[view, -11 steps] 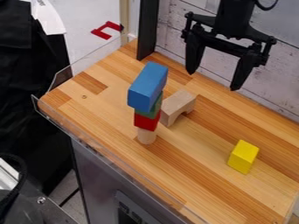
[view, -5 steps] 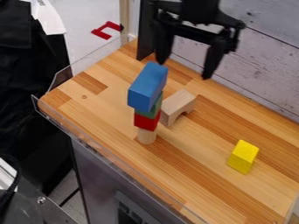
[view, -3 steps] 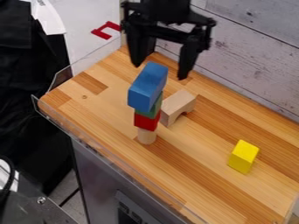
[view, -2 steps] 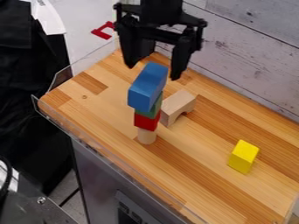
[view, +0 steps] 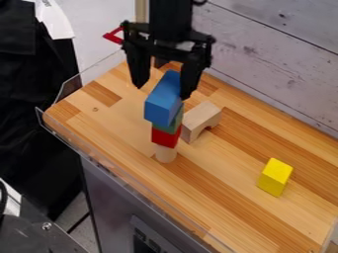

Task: Remove the blue rectangular block on top of the green cube and place it on top of the cream arch

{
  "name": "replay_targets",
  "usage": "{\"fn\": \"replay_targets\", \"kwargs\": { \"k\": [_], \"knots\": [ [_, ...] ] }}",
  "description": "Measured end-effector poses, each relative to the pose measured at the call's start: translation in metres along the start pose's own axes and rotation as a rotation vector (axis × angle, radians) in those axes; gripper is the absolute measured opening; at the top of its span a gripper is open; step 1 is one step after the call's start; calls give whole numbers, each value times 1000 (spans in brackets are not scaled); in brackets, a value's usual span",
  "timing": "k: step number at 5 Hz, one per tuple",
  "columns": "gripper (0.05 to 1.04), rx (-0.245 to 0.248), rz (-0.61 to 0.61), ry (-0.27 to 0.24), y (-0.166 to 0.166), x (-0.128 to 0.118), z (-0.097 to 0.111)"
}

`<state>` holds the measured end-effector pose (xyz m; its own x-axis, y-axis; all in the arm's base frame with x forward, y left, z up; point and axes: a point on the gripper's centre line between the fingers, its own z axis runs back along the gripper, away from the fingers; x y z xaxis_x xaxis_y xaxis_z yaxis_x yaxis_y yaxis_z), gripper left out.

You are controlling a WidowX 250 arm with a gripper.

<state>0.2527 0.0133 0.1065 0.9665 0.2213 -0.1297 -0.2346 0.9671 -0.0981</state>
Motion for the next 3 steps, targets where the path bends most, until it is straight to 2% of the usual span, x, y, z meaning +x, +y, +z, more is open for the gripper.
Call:
{"fn": "replay_targets", "kwargs": {
  "k": [1,2,3],
  "knots": [
    [999,0,0,27,0,4,-8],
    [951,-1,7,55,-1,7,-14],
    [670,0,14,65,-3,10,-16]
  ]
}}
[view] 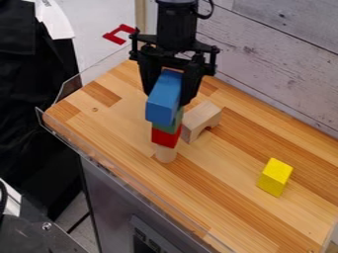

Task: Remove the blue rectangular block on top of the green cube and place it on top of the cream arch

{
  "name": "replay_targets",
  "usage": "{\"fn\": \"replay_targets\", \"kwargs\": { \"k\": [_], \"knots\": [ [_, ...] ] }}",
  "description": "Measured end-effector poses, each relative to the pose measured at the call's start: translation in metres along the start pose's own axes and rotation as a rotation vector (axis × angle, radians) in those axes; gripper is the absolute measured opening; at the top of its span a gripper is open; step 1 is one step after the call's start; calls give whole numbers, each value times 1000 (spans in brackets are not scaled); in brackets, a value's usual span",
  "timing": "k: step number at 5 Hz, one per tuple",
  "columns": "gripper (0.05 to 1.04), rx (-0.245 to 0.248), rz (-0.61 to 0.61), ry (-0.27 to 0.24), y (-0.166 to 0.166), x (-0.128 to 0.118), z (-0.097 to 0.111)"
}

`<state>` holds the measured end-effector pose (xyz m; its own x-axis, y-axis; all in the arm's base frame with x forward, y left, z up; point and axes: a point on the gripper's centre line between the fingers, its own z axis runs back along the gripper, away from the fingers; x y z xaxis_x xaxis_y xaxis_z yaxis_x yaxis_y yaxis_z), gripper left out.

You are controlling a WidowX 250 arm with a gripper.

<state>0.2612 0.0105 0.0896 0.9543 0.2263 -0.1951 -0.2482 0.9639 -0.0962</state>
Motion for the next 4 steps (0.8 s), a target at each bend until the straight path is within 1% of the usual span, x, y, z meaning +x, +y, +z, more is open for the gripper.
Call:
{"fn": "replay_targets", "kwargs": {
  "k": [1,2,3,4],
  "knots": [
    [590,-2,11,-5,0,0,0],
    [590,4,20,-16,1,2,8],
    [590,38,-5,-77,-2,14,37],
    [590,61,-67,-108,-16,31,56]
  ]
}}
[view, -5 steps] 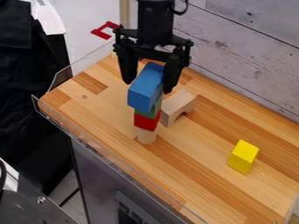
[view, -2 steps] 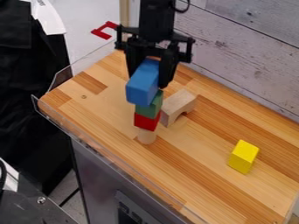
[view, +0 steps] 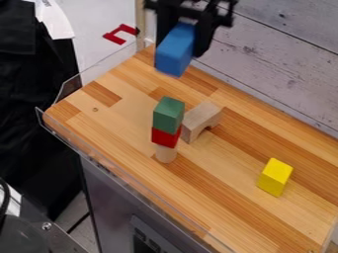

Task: Remove the blue rectangular block on top of the green cube and place it on top of the cream arch

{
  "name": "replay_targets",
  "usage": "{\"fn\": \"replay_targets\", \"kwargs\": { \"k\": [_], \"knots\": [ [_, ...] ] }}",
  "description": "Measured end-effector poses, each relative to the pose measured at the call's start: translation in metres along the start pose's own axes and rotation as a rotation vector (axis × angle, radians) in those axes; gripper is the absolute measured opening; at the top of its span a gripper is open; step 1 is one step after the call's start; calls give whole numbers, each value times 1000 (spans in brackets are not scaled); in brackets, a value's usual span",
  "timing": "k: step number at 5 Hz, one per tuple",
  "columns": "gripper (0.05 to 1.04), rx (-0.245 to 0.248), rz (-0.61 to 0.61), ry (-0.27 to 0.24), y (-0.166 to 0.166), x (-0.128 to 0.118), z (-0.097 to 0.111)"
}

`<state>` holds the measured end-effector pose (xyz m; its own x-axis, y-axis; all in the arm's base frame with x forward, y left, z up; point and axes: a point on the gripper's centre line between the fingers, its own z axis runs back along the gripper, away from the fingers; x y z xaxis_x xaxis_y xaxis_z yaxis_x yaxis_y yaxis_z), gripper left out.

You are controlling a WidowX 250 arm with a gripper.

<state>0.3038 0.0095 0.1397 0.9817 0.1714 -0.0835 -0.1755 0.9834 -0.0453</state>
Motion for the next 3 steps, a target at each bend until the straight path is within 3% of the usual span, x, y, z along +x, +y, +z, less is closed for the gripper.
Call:
{"fn": "replay_targets", "kwargs": {
  "k": [1,3],
  "knots": [
    [589,11,-68,2,-10,21,-2],
    [590,-27,-149,48,-21,47,-32]
  ]
}}
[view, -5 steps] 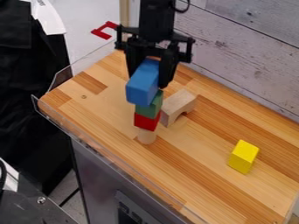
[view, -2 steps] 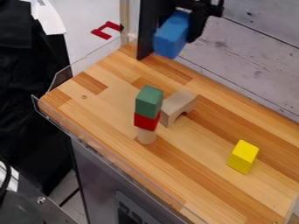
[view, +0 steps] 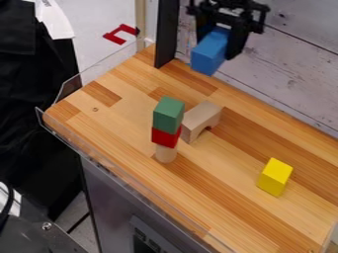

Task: Remove the blue rectangular block on top of the green cube and place it on top of the cream arch

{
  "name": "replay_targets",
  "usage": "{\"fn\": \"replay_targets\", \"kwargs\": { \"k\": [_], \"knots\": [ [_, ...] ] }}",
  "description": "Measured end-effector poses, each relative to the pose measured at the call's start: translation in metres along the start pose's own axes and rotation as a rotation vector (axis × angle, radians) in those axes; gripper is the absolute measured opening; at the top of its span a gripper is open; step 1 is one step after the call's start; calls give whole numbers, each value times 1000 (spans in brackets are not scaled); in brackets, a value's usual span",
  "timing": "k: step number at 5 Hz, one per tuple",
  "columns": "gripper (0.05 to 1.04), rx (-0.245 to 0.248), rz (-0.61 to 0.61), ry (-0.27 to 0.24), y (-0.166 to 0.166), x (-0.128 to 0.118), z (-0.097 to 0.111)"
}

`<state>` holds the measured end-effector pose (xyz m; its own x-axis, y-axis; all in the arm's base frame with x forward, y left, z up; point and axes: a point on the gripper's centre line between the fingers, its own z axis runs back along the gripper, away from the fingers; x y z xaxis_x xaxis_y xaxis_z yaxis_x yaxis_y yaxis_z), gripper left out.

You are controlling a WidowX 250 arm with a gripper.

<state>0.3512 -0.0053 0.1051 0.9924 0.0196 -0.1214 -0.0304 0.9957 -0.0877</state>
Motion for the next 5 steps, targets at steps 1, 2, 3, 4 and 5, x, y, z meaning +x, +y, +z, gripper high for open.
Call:
{"fn": "replay_targets", "kwargs": {
  "k": [1,2,3,4,5],
  "knots": [
    [589,-2,-17,37,1,8,-13],
    [589,-8,-22,38,6,8,-16],
    [589,-12,-25,68,7,1,-27],
    [589,-20,-26,91,7,-6,-39],
    [589,-26,-30,96,7,-9,-48]
  ]
}}
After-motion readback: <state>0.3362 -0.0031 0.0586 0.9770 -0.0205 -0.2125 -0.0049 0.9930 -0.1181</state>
